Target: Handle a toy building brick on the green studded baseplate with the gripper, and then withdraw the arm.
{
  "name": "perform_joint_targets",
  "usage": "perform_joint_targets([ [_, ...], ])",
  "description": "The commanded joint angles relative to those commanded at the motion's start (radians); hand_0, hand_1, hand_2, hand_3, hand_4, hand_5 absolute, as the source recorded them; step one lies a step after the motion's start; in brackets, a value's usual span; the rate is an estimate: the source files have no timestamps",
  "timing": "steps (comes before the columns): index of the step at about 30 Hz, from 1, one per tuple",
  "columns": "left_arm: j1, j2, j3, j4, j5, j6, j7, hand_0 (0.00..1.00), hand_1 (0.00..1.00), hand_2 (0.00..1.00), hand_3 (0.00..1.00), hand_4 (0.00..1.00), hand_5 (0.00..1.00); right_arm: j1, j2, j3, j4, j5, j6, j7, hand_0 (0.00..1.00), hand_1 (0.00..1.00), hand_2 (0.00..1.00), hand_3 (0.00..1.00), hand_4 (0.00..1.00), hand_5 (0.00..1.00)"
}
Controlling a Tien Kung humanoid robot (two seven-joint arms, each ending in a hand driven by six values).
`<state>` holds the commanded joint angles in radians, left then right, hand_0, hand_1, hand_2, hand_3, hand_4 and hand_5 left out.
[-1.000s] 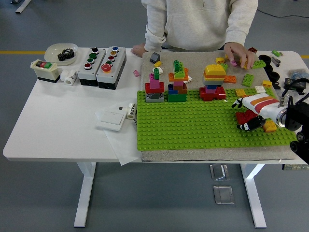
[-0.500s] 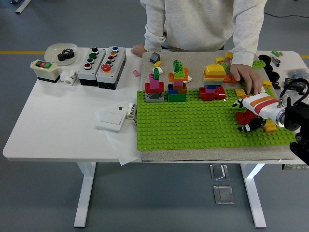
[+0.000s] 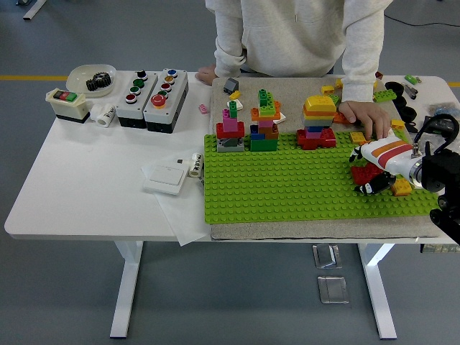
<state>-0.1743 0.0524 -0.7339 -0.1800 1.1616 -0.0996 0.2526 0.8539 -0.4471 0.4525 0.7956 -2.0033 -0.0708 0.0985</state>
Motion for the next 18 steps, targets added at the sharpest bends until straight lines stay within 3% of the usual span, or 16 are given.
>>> perform_joint_targets([
  [18,0.001,0.001,0.006,0.0,-0.001,0.0,0.001,0.798,0.657,0.581,0.531,0.525,0.495,0.003,0.004,-0.007,-0.009,0.008,0.014,0.001,0.59,0.629,0.628,0.611,0.789,0.349],
])
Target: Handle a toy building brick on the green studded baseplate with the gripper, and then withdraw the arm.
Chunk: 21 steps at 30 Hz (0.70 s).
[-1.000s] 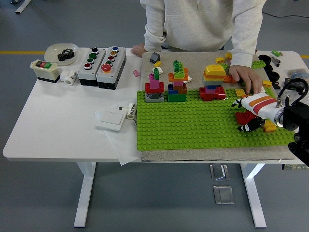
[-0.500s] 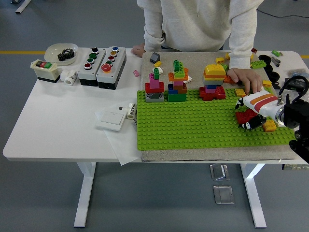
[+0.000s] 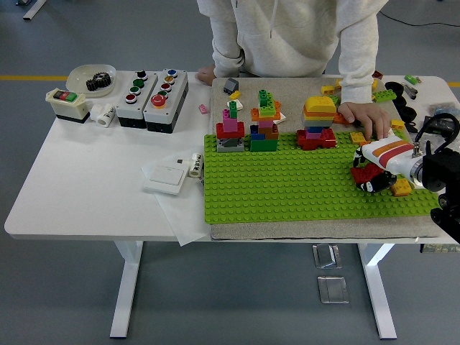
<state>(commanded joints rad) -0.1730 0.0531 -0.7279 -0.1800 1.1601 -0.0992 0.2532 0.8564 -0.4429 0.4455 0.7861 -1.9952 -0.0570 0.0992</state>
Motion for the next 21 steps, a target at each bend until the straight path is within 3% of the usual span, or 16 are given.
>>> perform_joint_targets([
  [16,-0.001,0.001,0.006,0.0,-0.005,0.001,0.0,0.801,0.658,0.582,0.531,0.526,0.496,0.0,-0.003,-0.003,-0.008,-0.014,-0.02,0.018,0.584,0.627,0.631,0.605,0.773,0.37],
  [17,-0.002,0.001,0.006,0.0,-0.004,0.0,0.0,0.801,0.657,0.581,0.531,0.526,0.497,0.0,-0.003,-0.003,-0.008,-0.013,-0.023,0.021,0.5,0.547,0.582,0.572,0.744,0.357],
  [21,-0.002,0.001,0.005,0.0,-0.005,0.001,0.0,0.801,0.657,0.581,0.531,0.526,0.497,0.0,-0.007,-0.003,-0.007,-0.012,-0.031,0.029,0.5,0.547,0.582,0.572,0.744,0.357],
])
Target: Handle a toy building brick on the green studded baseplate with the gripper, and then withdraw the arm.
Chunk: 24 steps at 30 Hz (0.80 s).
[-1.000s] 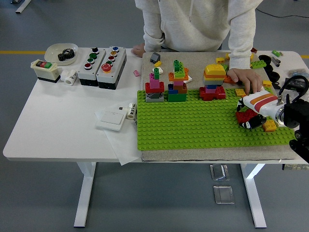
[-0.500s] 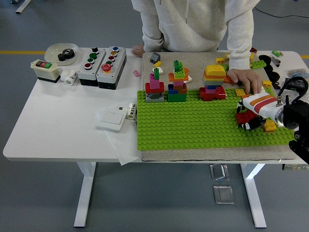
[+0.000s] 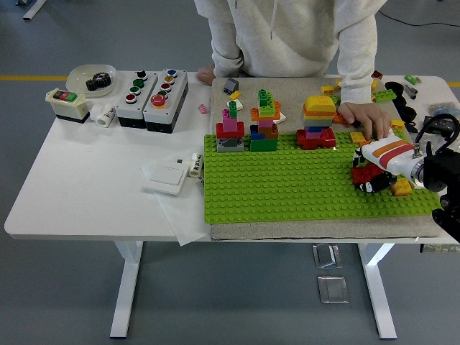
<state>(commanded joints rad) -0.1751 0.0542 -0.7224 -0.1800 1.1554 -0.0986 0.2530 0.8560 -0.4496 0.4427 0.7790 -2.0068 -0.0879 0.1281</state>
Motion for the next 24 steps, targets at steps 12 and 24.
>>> perform_joint_targets([
  [12,0.0,-0.001,-0.005,0.0,0.003,0.0,0.0,0.799,0.657,0.581,0.53,0.526,0.497,-0.002,-0.006,-0.001,0.006,0.009,-0.015,0.016,0.455,0.505,0.546,0.525,0.708,0.361],
  [24,0.0,-0.001,-0.01,0.0,0.008,0.0,0.0,0.802,0.657,0.582,0.531,0.526,0.496,-0.012,-0.028,0.004,0.059,0.006,-0.01,0.019,0.455,0.495,0.538,0.519,0.702,0.36],
])
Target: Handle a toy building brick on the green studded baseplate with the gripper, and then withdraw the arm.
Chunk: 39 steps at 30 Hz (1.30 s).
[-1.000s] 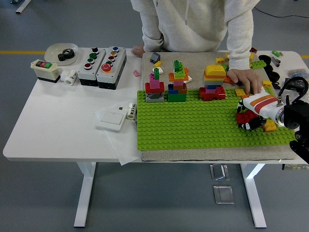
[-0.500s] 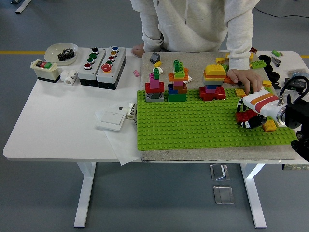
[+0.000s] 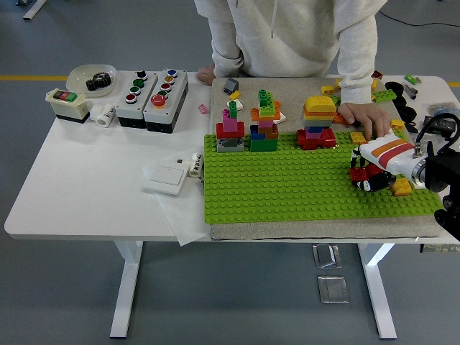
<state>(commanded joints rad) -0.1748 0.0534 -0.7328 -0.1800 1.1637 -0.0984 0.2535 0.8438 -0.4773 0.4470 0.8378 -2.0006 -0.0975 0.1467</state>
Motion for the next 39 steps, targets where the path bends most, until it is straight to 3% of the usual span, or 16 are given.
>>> perform_joint_targets([
  [13,0.004,-0.001,-0.001,0.0,-0.001,-0.001,0.0,0.803,0.658,0.583,0.53,0.526,0.496,-0.02,-0.025,-0.004,0.052,-0.003,-0.007,0.005,0.42,0.49,0.531,0.514,0.671,0.352],
  [20,0.007,-0.001,0.002,0.0,-0.005,-0.002,-0.001,0.804,0.66,0.583,0.531,0.526,0.496,-0.038,-0.046,-0.004,0.107,0.004,-0.01,0.001,0.375,0.477,0.523,0.508,0.657,0.352],
  [39,0.012,-0.001,0.015,0.0,-0.019,-0.006,-0.004,0.805,0.662,0.584,0.531,0.526,0.496,-0.076,-0.068,0.011,0.246,0.025,-0.031,-0.021,0.381,0.474,0.521,0.51,0.657,0.35],
])
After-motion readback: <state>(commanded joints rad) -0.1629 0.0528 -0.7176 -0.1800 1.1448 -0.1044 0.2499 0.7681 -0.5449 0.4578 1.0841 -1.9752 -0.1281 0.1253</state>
